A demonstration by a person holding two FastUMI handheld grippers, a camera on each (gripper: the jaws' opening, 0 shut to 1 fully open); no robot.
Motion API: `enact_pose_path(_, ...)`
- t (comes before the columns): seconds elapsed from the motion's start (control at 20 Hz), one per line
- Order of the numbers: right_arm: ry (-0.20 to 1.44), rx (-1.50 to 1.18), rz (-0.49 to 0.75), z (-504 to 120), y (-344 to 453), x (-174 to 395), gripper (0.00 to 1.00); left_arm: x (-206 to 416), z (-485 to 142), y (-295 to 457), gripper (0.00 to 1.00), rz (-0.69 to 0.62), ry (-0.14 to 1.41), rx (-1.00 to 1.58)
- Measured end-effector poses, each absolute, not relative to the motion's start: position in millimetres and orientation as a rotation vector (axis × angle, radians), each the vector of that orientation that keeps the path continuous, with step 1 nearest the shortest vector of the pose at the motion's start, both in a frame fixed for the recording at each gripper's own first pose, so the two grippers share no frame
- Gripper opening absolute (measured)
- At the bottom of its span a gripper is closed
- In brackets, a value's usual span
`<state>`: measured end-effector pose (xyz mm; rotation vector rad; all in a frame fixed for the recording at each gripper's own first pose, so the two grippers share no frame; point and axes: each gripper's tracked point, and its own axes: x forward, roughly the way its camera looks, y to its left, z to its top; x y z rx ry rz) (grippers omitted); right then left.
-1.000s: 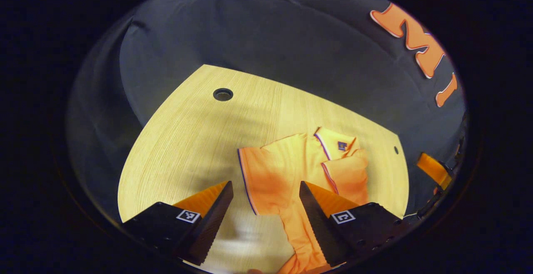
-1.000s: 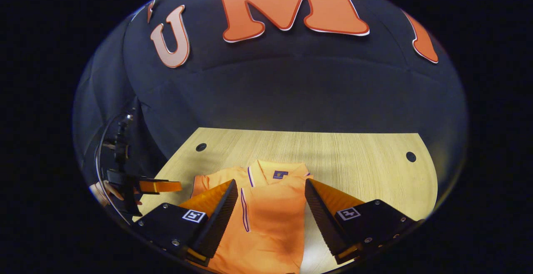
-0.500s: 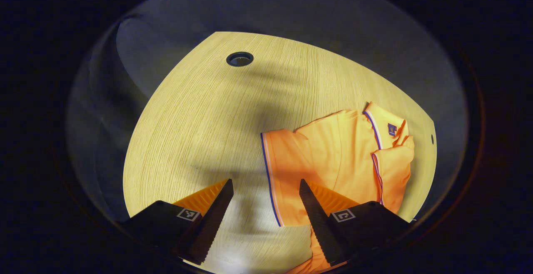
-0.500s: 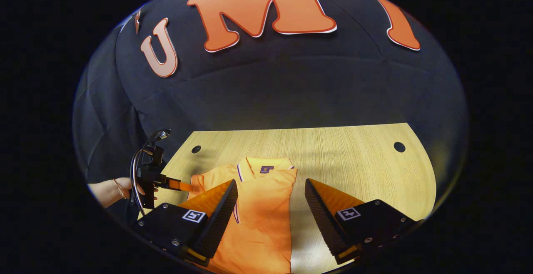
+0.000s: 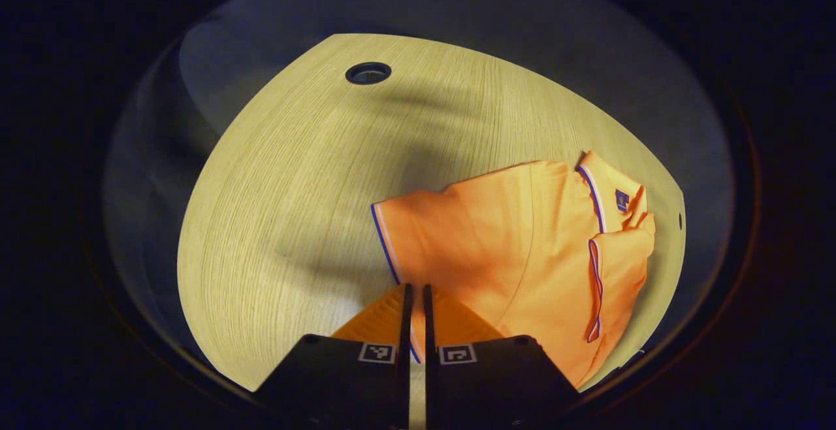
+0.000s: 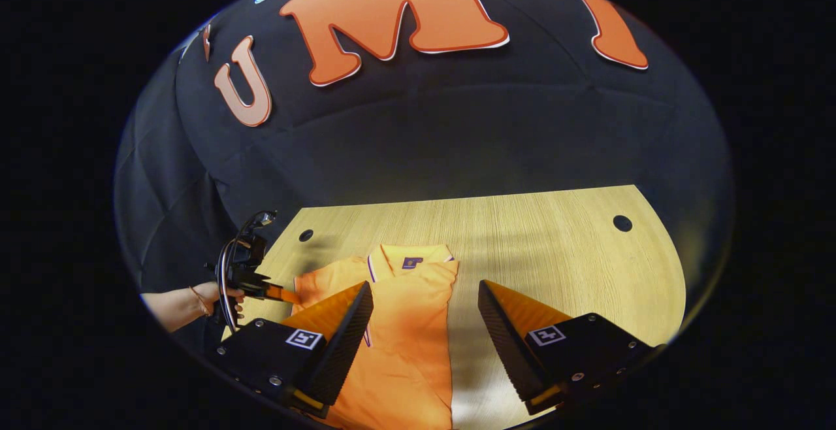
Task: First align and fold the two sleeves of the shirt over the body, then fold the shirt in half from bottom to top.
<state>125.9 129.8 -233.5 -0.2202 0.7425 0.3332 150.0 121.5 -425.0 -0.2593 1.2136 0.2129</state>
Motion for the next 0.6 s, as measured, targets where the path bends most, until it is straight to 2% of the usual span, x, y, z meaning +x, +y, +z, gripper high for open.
enact_pose_path(0.05,0.746,-0.222,0.332,-234,129,126,0.99,155,-422,116,0.01,0.19,1.187,-0.288)
enact_pose_path(0.3,0.74,-0.214,0.321,-229,125,125,0.99,157,-392,114,0.01,0.144,1.126,-0.237)
enact_pose_path(0.6,0.705,-0.206,0.318,-212,120,119,0.99,167,-325,47,0.01,-0.025,1.042,-0.194)
